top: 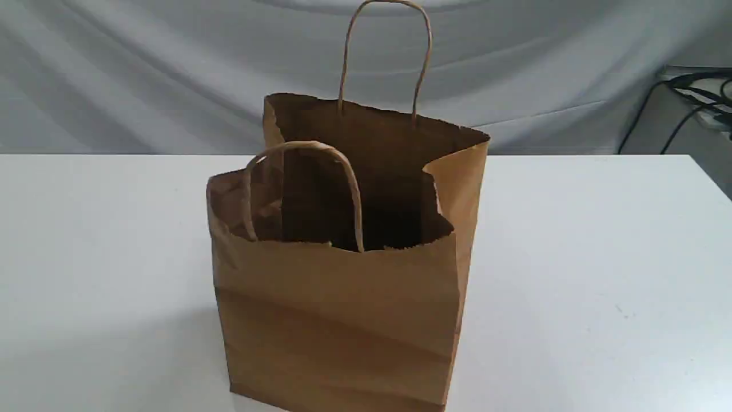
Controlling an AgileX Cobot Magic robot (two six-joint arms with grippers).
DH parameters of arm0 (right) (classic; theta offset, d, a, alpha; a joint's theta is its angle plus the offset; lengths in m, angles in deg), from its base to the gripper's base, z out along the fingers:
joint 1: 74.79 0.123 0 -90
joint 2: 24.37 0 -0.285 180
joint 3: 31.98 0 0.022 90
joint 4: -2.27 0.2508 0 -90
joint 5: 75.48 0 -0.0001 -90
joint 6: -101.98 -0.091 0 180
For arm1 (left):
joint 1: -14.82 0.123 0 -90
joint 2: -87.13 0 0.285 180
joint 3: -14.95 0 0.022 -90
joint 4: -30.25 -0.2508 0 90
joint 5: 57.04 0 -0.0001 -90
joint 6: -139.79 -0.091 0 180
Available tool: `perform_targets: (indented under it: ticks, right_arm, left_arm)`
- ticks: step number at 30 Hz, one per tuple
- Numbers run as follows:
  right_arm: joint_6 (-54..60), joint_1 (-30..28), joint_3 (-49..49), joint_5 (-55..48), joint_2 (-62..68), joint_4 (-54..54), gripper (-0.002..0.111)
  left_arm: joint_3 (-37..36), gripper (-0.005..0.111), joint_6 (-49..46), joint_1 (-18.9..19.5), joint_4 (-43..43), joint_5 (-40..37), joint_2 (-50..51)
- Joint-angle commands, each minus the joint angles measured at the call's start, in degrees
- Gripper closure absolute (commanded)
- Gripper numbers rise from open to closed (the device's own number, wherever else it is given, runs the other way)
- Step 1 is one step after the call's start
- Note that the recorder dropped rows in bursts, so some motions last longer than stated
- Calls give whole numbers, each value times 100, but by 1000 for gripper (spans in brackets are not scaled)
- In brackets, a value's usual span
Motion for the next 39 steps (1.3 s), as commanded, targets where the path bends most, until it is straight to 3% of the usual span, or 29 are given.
perform_targets:
  ticks: [1,9,23,31,39]
  right_arm:
    - [35,-15,-40,43,-39,25,108]
    - [-138,-284,-440,183,-586,239,108]
    - [-114,-1218,-2512,476,-3132,285,108]
    - [-136,-1302,-3193,584,-4282,413,108]
    - [-136,-1290,-3267,650,-4301,488,108]
  left_arm:
    - [-36,107,24,14,-33,30,-25]
    - [-36,107,24,14,-33,30,-25]
    - [-36,107,24,14,-33,30,-25]
    - [-36,107,24,14,-33,30,-25]
    - [-36,107,24,14,-33,30,-25]
